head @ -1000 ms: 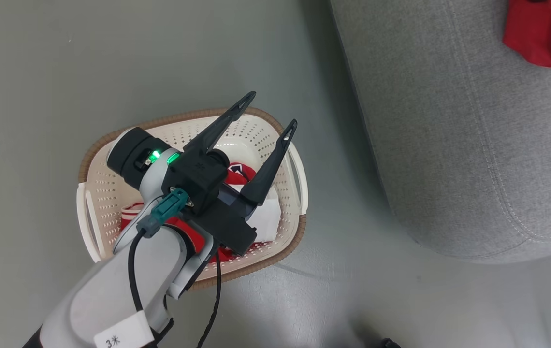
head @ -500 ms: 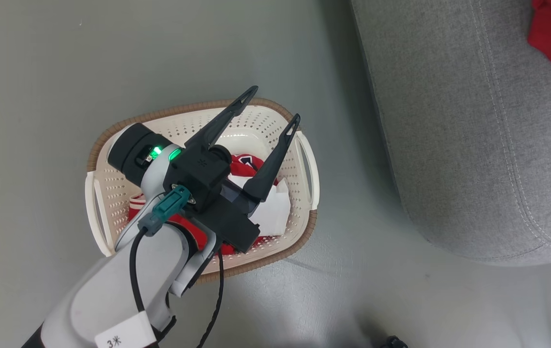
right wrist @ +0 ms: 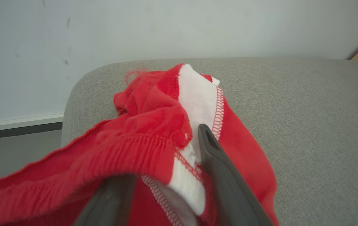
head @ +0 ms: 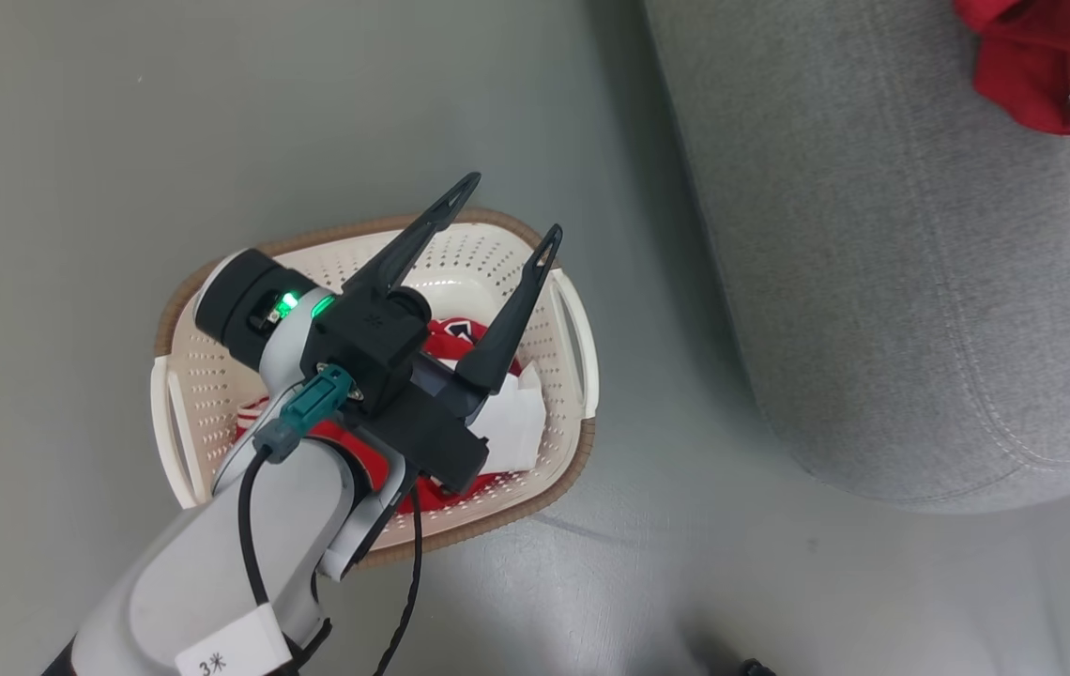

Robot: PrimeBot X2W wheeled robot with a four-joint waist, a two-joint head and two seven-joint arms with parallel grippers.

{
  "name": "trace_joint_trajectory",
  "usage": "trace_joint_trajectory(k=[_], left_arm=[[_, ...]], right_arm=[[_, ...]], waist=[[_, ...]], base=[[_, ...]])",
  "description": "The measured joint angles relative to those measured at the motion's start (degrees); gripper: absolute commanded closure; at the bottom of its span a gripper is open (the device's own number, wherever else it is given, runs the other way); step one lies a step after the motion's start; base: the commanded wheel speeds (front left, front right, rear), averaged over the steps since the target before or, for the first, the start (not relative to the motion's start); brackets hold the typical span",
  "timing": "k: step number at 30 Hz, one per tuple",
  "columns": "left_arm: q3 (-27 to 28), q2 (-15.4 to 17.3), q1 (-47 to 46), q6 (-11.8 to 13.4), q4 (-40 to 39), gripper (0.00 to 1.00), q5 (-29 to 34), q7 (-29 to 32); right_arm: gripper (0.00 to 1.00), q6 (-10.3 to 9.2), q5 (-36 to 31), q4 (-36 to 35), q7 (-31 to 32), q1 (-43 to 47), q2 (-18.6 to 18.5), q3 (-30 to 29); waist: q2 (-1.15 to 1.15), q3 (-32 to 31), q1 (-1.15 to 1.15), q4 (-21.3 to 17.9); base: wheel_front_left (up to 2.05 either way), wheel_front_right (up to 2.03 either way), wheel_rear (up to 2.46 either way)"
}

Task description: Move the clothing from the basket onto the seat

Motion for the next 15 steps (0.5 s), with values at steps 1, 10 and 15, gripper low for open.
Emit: trace_joint_trajectory(k=[1, 10, 15], left_arm=[[0.0, 0.0, 0.3, 0.0, 0.2, 0.00, -0.1, -0.3], [0.1, -0.7, 2.3, 0.0, 3.0, 0.00, -0.9, -2.1], [-0.2, -1.8, 2.9, -0.1, 4.4, 0.00, -2.3, -3.1]], right_arm=[[0.00, 0.24, -0.2, 0.0, -0.1, 0.5, 0.3, 0.4], [0.00, 0.90, -1.2, 0.2, -1.9, 5.9, 1.6, 3.0], [0.00, 0.90, -2.0, -0.4, -2.3, 8.2, 1.5, 3.7]], waist=[[0.00, -0.3, 0.00, -0.2], [0.00, -4.2, 0.00, -2.5], [0.00, -6.6, 0.00, -3.1]], base=[[0.00, 0.00, 0.00], [0.00, 0.00, 0.00], [0.00, 0.00, 0.00]])
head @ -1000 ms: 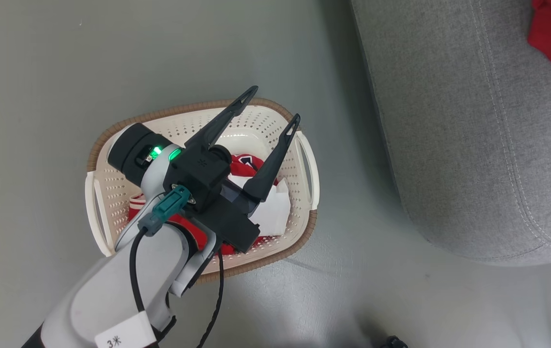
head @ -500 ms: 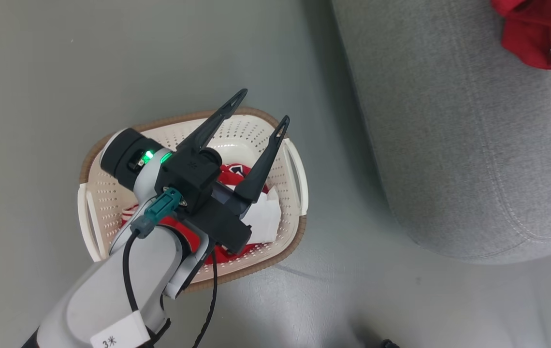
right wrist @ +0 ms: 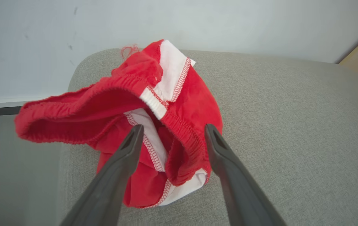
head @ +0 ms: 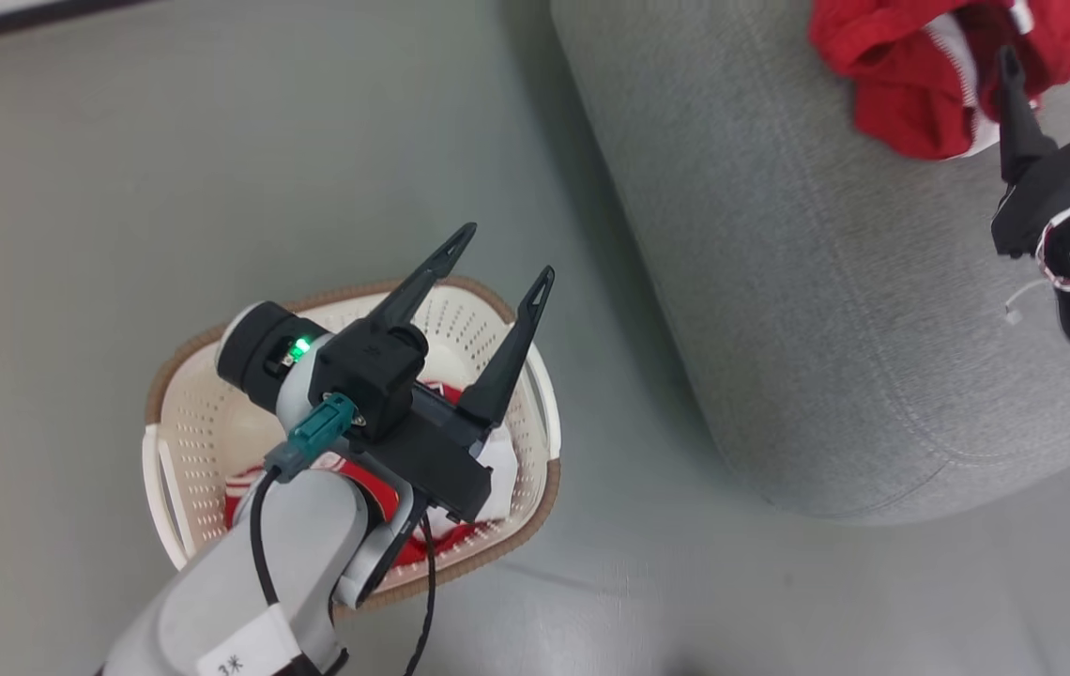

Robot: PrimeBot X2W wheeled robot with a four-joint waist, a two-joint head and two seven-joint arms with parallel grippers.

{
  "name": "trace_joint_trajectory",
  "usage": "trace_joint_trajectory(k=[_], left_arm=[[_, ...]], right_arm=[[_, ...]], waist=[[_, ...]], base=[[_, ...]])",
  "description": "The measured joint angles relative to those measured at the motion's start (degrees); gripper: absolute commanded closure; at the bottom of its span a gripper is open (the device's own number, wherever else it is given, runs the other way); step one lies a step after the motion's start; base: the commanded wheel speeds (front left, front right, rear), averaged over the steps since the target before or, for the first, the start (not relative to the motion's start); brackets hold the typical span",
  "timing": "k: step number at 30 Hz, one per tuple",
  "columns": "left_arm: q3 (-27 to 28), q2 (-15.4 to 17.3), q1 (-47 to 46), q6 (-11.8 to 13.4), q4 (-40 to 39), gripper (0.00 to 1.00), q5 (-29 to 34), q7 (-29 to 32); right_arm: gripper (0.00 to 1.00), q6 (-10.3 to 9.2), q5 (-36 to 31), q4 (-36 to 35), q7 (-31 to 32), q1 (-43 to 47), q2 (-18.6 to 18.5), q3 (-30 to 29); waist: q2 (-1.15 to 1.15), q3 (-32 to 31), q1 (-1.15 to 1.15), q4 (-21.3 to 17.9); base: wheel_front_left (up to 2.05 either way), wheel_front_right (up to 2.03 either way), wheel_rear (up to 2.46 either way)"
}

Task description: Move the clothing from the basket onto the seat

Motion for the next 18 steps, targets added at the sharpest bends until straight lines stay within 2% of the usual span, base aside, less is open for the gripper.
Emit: trace_joint_trajectory(k=[9, 18], left_arm=[[0.4, -2.2, 2.5, -0.1, 3.5, 0.00, -1.7, -2.6], [2.3, -2.9, 6.5, 0.0, 6.4, 0.00, -4.4, -4.4]], right_arm=[[0.00, 0.01, -0.4, -2.6, -0.3, 3.8, -0.3, 1.1], [0.00, 0.02, -0.4, -8.4, -0.5, 10.5, 1.4, 2.8]], waist=[[0.00, -6.5, 0.00, 0.2], [0.00, -13.2, -0.01, 2.9]], base=[[0.00, 0.00, 0.00], [0.00, 0.00, 0.00]])
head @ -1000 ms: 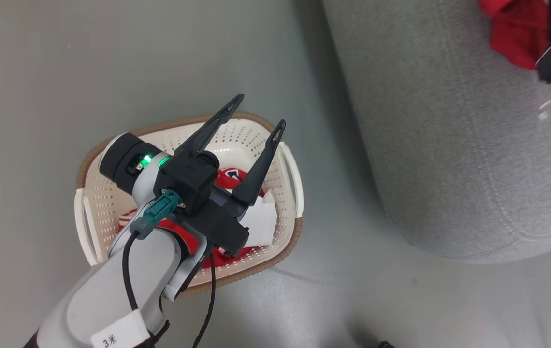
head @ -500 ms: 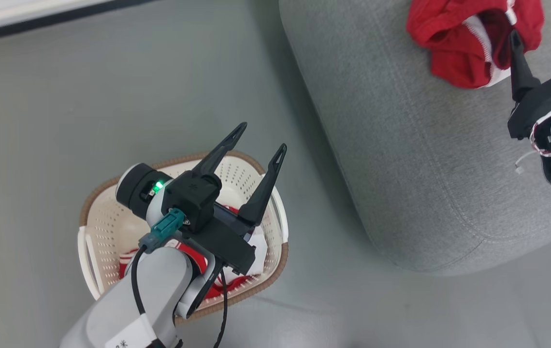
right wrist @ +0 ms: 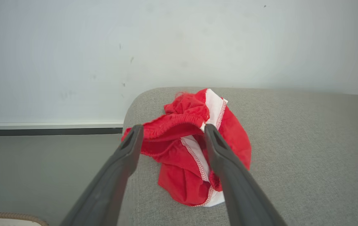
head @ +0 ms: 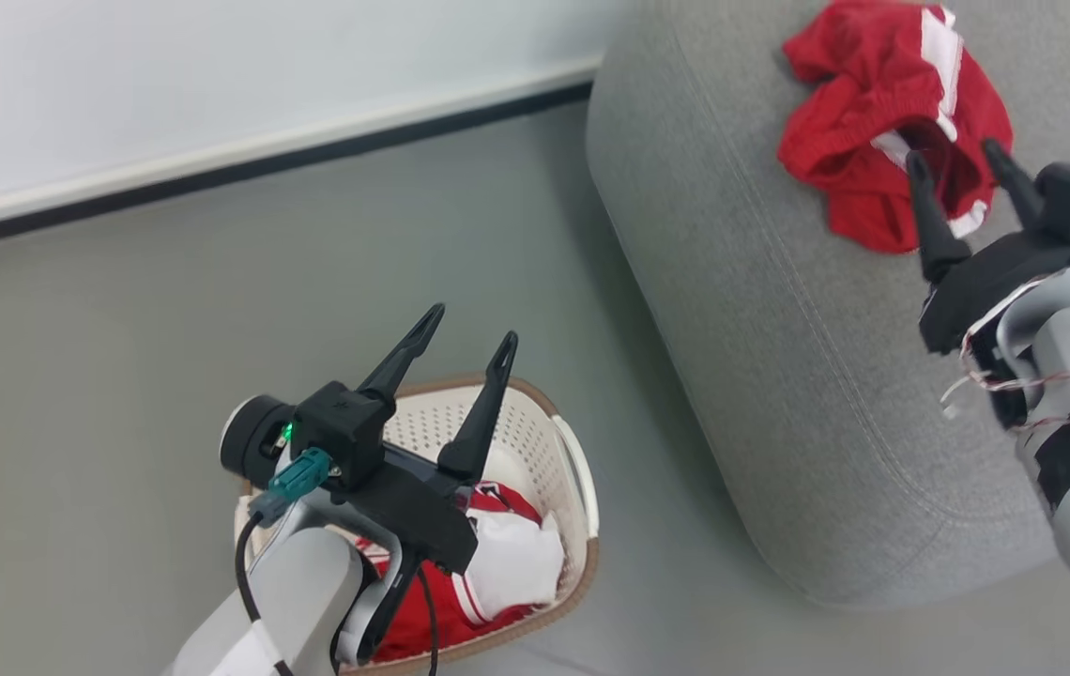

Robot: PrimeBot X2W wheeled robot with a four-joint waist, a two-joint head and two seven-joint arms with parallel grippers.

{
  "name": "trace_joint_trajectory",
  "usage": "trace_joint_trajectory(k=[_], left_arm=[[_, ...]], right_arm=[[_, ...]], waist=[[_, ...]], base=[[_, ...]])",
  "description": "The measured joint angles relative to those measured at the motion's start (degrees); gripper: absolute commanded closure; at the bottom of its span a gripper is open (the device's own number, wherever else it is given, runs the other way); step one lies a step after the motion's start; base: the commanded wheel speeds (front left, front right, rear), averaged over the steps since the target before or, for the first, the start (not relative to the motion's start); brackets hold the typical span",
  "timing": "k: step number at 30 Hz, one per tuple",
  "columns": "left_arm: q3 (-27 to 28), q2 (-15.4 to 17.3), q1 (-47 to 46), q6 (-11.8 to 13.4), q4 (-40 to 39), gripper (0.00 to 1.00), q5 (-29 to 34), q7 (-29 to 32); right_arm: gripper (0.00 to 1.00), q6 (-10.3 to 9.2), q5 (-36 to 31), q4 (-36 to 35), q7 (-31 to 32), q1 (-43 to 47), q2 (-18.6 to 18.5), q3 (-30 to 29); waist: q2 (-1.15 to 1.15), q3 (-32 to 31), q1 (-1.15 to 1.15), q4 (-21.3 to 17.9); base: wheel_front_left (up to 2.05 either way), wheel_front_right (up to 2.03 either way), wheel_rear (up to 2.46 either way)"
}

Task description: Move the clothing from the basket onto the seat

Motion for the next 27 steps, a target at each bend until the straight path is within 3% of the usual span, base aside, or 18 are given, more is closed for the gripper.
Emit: trace_joint_trajectory(k=[8, 27], left_arm=[[2.5, 0.1, 4.1, 0.6, 1.5, 0.00, -1.1, -0.7], [11.2, 4.0, 20.0, 3.6, 0.5, 0.00, -3.9, -1.6]], right_arm=[[0.00, -0.08, 1.2, -5.1, -0.1, 8.9, 1.6, -1.6], [0.00, -8.37, 1.8, -24.9, -0.1, 33.8, 5.4, -4.7]], waist=[[0.00, -5.5, 0.00, 4.0], [0.00, -16.1, 0.00, 12.9]], base=[[0.00, 0.00, 0.00], [0.00, 0.00, 0.00]])
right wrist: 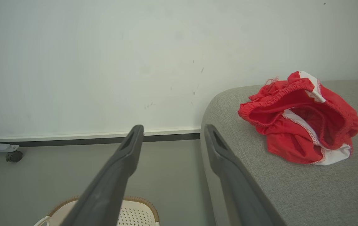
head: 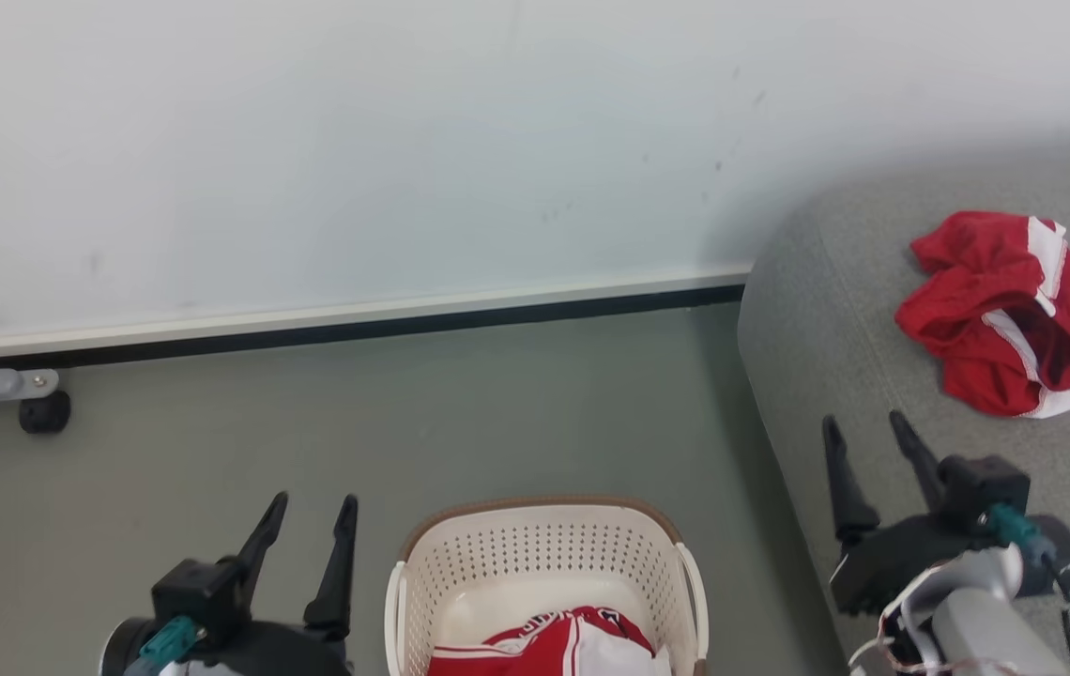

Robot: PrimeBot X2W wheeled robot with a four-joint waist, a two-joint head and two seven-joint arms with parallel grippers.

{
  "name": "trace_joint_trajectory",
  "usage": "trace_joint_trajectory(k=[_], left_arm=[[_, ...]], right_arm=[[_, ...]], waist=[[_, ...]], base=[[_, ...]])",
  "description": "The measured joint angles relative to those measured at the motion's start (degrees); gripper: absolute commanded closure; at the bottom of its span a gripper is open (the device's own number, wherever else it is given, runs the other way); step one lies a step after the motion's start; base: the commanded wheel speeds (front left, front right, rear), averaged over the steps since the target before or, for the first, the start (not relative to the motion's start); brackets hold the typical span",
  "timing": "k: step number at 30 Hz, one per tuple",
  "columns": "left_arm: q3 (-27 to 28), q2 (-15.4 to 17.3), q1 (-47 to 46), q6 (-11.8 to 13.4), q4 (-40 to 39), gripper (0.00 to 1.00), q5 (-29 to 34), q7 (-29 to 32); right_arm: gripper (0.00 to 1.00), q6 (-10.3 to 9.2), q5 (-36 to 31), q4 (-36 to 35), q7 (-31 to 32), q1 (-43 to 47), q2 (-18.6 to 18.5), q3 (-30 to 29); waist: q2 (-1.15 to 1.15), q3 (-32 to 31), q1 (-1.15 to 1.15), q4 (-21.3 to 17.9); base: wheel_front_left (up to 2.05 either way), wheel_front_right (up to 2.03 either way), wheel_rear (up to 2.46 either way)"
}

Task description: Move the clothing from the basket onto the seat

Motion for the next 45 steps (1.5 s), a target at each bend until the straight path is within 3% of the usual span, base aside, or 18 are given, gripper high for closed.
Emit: trace_joint_trajectory(k=[7, 22, 45], left_arm=[[3.2, 0.8, 4.7, 0.5, -1.1, 0.00, 0.1, 0.0], [8.4, 0.4, 10.5, 0.5, -5.4, 0.00, 3.5, 0.0], [13.0, -1.9, 14.2, 0.5, -7.7, 0.00, 7.9, 0.0]], right_arm=[[0.00, -2.24, -0.1, -8.7, 0.0, 8.1, 2.8, 0.5], [0.00, -4.34, -1.9, -21.6, 0.0, 20.8, 2.0, -1.3], [0.00, -5.28, -1.9, -28.4, 0.0, 25.3, 1.9, -4.0]], waist=[[0.00, -2.5, 0.00, 1.0], [0.01, -3.5, 0.01, 1.1], [0.01, -3.8, 0.01, 1.1]], base=[[0.00, 0.00, 0.00], [0.00, 0.00, 0.00], [0.00, 0.00, 0.00]])
